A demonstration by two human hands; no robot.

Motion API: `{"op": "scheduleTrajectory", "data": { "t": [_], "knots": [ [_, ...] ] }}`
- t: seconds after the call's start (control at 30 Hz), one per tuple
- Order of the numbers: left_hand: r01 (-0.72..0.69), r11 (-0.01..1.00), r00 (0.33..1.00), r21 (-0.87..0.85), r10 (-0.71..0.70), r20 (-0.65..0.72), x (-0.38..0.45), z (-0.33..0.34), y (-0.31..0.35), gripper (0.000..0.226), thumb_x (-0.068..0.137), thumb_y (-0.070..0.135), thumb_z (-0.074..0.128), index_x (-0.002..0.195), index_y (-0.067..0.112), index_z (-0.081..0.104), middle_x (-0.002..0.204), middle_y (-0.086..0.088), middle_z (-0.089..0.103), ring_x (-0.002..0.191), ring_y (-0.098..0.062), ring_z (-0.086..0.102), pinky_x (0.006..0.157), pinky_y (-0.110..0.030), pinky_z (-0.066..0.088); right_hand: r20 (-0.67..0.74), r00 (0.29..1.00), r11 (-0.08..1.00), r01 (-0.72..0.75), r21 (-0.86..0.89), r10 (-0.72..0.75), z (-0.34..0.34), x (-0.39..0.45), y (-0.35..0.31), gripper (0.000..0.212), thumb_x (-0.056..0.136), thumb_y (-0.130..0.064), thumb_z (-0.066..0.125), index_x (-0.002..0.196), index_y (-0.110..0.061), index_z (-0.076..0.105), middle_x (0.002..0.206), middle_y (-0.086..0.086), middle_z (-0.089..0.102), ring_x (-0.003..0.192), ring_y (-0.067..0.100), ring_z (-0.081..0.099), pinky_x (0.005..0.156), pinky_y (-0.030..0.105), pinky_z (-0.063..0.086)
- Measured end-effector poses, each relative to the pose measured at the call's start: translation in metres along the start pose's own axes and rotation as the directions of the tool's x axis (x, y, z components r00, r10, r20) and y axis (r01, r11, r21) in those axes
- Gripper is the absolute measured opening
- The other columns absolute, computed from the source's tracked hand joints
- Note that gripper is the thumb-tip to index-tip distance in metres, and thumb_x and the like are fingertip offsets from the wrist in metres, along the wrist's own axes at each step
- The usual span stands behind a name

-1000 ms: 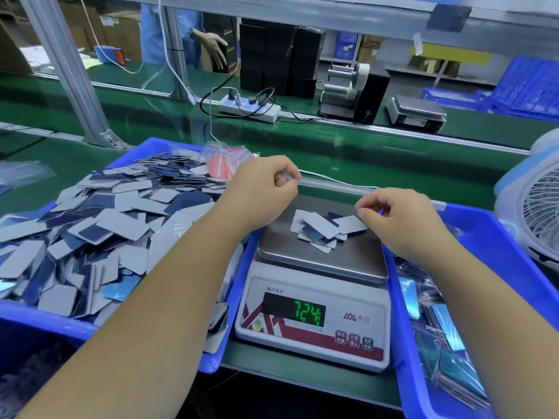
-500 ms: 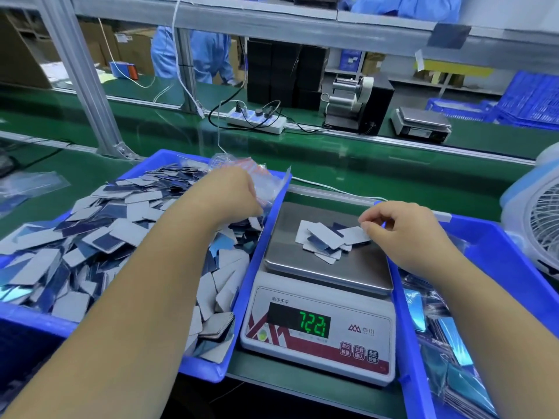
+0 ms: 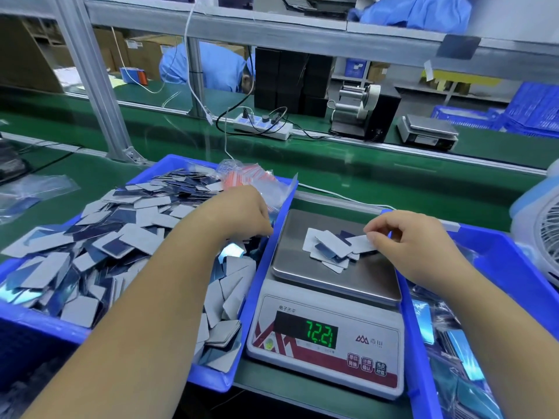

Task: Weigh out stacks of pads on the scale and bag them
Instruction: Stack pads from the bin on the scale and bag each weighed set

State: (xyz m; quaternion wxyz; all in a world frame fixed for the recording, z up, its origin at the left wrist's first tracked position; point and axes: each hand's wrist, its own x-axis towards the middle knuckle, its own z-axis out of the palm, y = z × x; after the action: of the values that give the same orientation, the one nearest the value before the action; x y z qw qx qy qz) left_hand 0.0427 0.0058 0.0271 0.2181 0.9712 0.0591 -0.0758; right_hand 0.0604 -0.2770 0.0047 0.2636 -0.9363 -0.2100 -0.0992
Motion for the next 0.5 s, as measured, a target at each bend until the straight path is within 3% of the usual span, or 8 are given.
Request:
{"op": "scheduleTrajectory", "data": {
  "t": [0.17, 0.27, 0.37, 0.5],
  "knots": [
    [0.038, 0.999, 0.960, -0.005, -0.038, -0.277, 0.001, -0.018, 0.002, 0.016, 0.079, 0.014, 0.061, 0.070, 0.001, 0.064, 0.064, -0.010, 0.056, 0.058, -0.024, 0.041, 0.052, -0.025, 0.037, -0.035, 0.999, 1.000, 0.004, 0.018, -0.003, -0.004, 0.000, 0.001, 0.021, 0.089, -0.018, 0.067, 0.076, -0.034, 0.067, 0.072, -0.031, 0.061, 0.069, -0.006, 0.053, 0.060, 0.004, 0.036],
    [-0.140, 0.963, 0.920, -0.228, 0.042, -0.390, -0.003, -0.025, 0.016, 0.022, 0.086, 0.023, 0.067, 0.066, 0.017, 0.071, 0.054, 0.011, 0.062, 0.048, -0.006, 0.051, 0.043, -0.020, 0.038, -0.054, 0.999, 1.000, 0.004, 0.013, -0.003, -0.005, 0.000, 0.001, 0.022, 0.089, -0.017, 0.067, 0.075, -0.033, 0.067, 0.073, -0.034, 0.060, 0.069, -0.008, 0.053, 0.061, 0.003, 0.036],
    [-0.291, 0.850, 0.938, -0.438, 0.162, -0.307, -0.009, -0.006, 0.051, 0.014, 0.083, 0.029, 0.074, 0.069, 0.028, 0.075, 0.060, 0.018, 0.067, 0.046, 0.004, 0.053, 0.042, -0.013, 0.040, -0.061, 0.998, 1.000, 0.002, 0.002, -0.002, -0.006, 0.001, 0.000, 0.024, 0.089, -0.016, 0.067, 0.073, -0.034, 0.066, 0.074, -0.040, 0.058, 0.071, -0.011, 0.053, 0.060, 0.002, 0.035],
    [-0.345, 0.911, 0.932, -0.228, 0.303, -0.198, -0.007, 0.033, 0.083, 0.008, 0.082, 0.028, 0.073, 0.075, 0.026, 0.076, 0.066, 0.013, 0.069, 0.067, -0.001, 0.062, 0.062, -0.024, 0.054, -0.067, 0.998, 1.000, -0.002, -0.005, 0.002, -0.004, 0.001, 0.003, 0.022, 0.088, -0.016, 0.069, 0.074, -0.033, 0.067, 0.069, -0.039, 0.057, 0.069, -0.011, 0.053, 0.060, 0.003, 0.036]
  ]
}}
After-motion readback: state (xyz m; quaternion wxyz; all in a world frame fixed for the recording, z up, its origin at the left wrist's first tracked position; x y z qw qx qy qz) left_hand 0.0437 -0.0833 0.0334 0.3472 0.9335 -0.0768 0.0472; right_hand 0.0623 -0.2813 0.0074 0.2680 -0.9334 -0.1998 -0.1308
